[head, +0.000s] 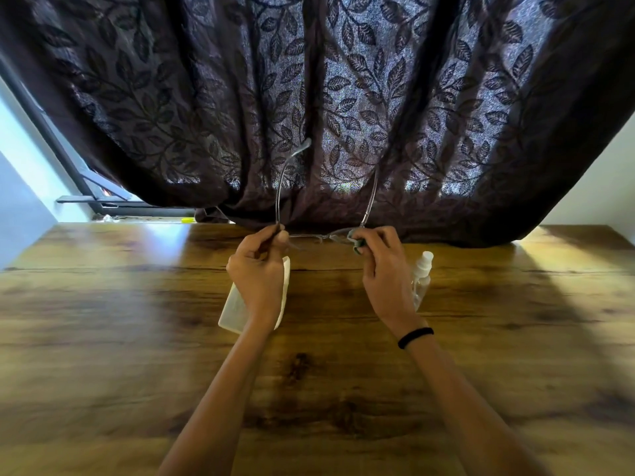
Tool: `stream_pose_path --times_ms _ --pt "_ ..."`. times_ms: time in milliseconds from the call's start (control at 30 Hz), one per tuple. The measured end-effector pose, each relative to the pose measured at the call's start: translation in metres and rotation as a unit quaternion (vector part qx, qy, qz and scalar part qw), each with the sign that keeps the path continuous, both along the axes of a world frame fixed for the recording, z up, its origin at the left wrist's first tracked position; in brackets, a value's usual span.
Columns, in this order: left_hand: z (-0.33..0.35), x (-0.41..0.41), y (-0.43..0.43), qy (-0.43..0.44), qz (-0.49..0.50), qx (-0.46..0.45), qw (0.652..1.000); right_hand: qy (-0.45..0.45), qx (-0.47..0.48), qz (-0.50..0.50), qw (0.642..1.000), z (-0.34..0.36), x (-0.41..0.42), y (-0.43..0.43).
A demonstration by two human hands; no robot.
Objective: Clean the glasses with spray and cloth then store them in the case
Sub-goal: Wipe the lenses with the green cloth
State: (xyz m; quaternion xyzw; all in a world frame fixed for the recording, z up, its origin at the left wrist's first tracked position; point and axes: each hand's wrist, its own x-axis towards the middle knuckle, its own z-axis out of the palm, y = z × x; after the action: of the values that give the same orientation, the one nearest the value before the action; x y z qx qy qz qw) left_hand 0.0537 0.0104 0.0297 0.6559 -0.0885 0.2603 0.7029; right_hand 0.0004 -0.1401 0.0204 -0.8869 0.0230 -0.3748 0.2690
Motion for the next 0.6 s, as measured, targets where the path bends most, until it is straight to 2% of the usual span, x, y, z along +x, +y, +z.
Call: stream_pose_path --times_ms 167,267,400,600 --pt "-0.001 0.005 0.002 0.066 -0.088 -0.078 0.991 -0.004 0.002 0.009 1.0 0.003 0.002 -0.004" --pt "-0.002 0.005 0.004 0.075 -0.117 -0.082 0.987 -0.007 -0.002 0.007 1.0 0.005 0.003 -0.006" --pt "-0.002 0.004 0.007 0.037 -0.143 -0.049 0.988 0.005 0.012 -0.007 1.0 0.006 0.006 -0.008" --pt "-0.003 0.006 0.014 -0.02 -0.152 0.062 0.986 0.039 0.076 0.029 0.996 0.014 0.007 -0.012"
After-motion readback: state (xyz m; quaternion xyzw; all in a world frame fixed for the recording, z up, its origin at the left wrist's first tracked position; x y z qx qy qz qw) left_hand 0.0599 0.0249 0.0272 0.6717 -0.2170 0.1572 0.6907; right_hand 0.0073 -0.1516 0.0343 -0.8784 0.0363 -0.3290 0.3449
